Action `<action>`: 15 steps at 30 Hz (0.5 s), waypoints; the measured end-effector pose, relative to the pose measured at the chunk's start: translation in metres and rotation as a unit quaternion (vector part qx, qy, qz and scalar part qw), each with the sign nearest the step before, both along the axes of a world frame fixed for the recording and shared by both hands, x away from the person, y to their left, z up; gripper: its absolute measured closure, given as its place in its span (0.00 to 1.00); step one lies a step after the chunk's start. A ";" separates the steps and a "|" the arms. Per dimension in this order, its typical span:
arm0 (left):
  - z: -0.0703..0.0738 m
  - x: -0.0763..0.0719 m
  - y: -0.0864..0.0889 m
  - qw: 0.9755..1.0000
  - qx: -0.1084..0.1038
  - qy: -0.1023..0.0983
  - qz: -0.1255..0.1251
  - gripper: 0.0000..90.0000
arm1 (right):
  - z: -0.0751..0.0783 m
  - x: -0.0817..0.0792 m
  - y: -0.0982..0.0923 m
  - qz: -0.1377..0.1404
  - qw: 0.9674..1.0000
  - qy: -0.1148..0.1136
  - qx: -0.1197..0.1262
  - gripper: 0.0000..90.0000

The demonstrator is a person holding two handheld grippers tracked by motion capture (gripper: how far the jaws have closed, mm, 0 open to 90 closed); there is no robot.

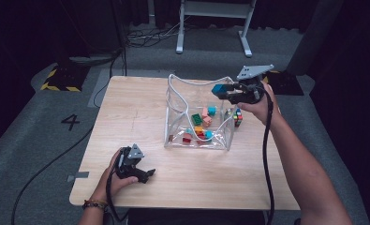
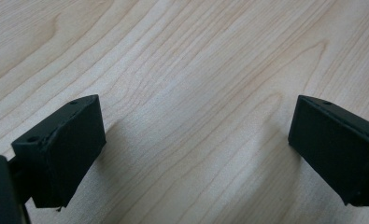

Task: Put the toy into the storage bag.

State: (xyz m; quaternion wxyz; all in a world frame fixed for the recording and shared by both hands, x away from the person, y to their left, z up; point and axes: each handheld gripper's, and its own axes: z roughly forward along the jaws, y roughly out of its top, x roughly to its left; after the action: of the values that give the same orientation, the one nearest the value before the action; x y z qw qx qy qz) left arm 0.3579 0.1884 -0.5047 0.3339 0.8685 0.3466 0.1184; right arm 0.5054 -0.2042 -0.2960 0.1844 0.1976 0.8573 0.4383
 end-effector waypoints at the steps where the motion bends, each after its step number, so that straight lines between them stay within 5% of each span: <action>1: 0.000 0.000 0.000 1.000 0.000 0.000 0.000 0.04 | -0.001 0.002 0.002 0.001 1.000 0.003 -0.004 0.66; 15: 0.000 0.000 0.000 1.000 0.003 0.000 -0.001 0.04 | -0.017 0.015 0.025 0.010 0.998 0.029 -0.056 0.66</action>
State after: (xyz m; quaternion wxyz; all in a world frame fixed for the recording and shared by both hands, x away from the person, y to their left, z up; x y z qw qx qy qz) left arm 0.3580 0.1886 -0.5045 0.3317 0.8699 0.3453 0.1185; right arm 0.5204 -0.1795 -0.3134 0.1662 0.1912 0.8873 0.3854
